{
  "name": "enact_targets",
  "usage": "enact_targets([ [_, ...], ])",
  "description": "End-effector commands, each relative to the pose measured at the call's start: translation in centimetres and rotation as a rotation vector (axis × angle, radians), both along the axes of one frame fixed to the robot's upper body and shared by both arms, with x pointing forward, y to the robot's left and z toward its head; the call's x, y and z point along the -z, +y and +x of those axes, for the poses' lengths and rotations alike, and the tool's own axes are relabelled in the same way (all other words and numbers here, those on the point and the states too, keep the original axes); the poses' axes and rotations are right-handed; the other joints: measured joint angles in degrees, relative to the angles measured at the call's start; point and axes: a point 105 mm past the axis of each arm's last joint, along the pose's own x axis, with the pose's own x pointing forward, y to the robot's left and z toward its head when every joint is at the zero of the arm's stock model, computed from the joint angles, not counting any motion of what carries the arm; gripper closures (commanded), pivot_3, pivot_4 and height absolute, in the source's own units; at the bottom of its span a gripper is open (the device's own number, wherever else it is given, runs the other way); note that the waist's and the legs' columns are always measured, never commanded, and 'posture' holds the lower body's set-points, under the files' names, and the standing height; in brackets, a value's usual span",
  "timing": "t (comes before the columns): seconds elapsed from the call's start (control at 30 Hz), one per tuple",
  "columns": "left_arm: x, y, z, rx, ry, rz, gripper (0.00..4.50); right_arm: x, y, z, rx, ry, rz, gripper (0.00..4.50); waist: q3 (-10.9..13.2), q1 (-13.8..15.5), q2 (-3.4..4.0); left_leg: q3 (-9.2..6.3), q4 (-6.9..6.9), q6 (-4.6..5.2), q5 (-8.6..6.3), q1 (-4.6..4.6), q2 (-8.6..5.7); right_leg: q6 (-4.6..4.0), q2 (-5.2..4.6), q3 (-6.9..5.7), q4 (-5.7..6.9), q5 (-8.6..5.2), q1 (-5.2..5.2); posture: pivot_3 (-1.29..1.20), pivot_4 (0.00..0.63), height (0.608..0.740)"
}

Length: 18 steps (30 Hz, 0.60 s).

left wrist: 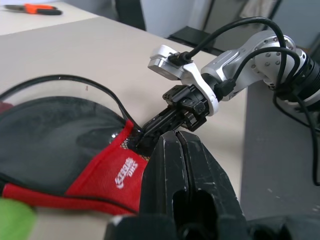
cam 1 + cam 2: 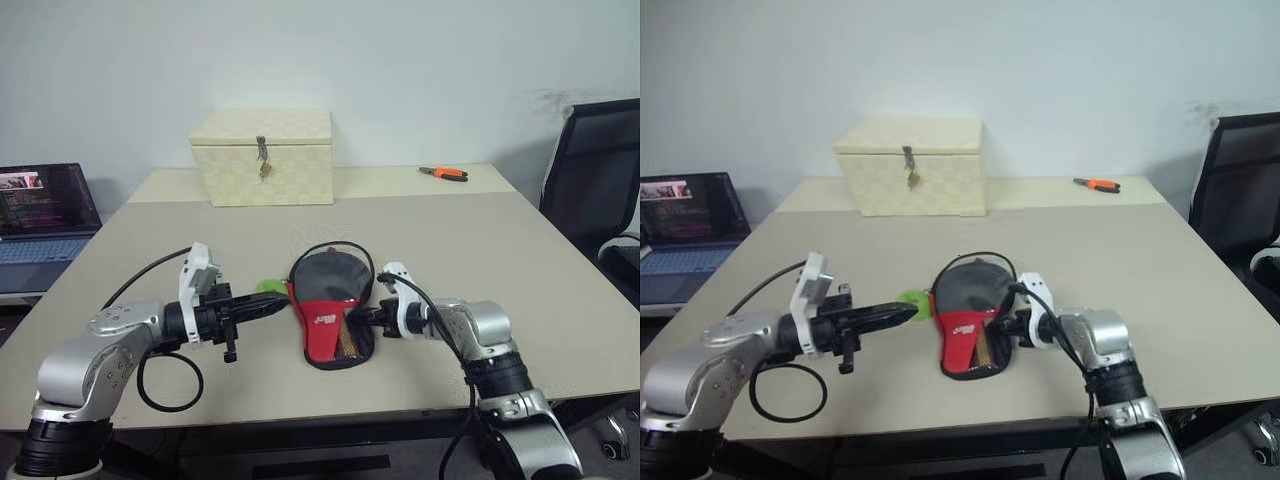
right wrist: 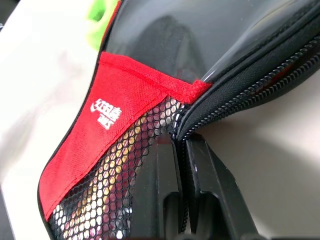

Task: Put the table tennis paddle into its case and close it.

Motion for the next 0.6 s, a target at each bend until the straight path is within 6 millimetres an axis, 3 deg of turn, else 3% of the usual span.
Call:
enact_targets([
  [0.03, -0.5, -0.3, -1.1, 0.053, -0.008, 0.013, 4.50, -1.0, -0.7, -2.0, 0.030, -0.004, 0.008, 4.47, 0.00, 0.23, 0.00, 0.00, -0.06, 0.00, 0.00, -0.01, -0.01, 0.03, 0.00, -0.01, -0.04, -0.02, -0.01, 0.00, 0.150, 0.740],
  [0.23, 0.1, 0.1, -1.6, 0.085, 0.023, 0.051, 4.50, -0.8, -1.3, -4.3, 0.065, 0.036, 0.006, 4.47, 0.00, 0.33, 0.00, 0.02, -0.17, 0.00, 0.00, 0.01, 0.01, 0.11, 0.03, -0.02, -0.13, -0.08, -0.02, 0.00, 0.150, 0.740],
  [0.6, 0.0, 0.0, -1.2, 0.090, 0.012, 0.055, 4.50, -0.2, -0.9, -5.7, 0.077, 0.082, 0.037, 4.47, 0.00, 0.49, 0.00, 0.03, -0.31, 0.00, 0.00, -0.04, 0.02, 0.10, 0.04, -0.02, -0.37, -0.07, -0.02, 0.00, 0.150, 0.740],
])
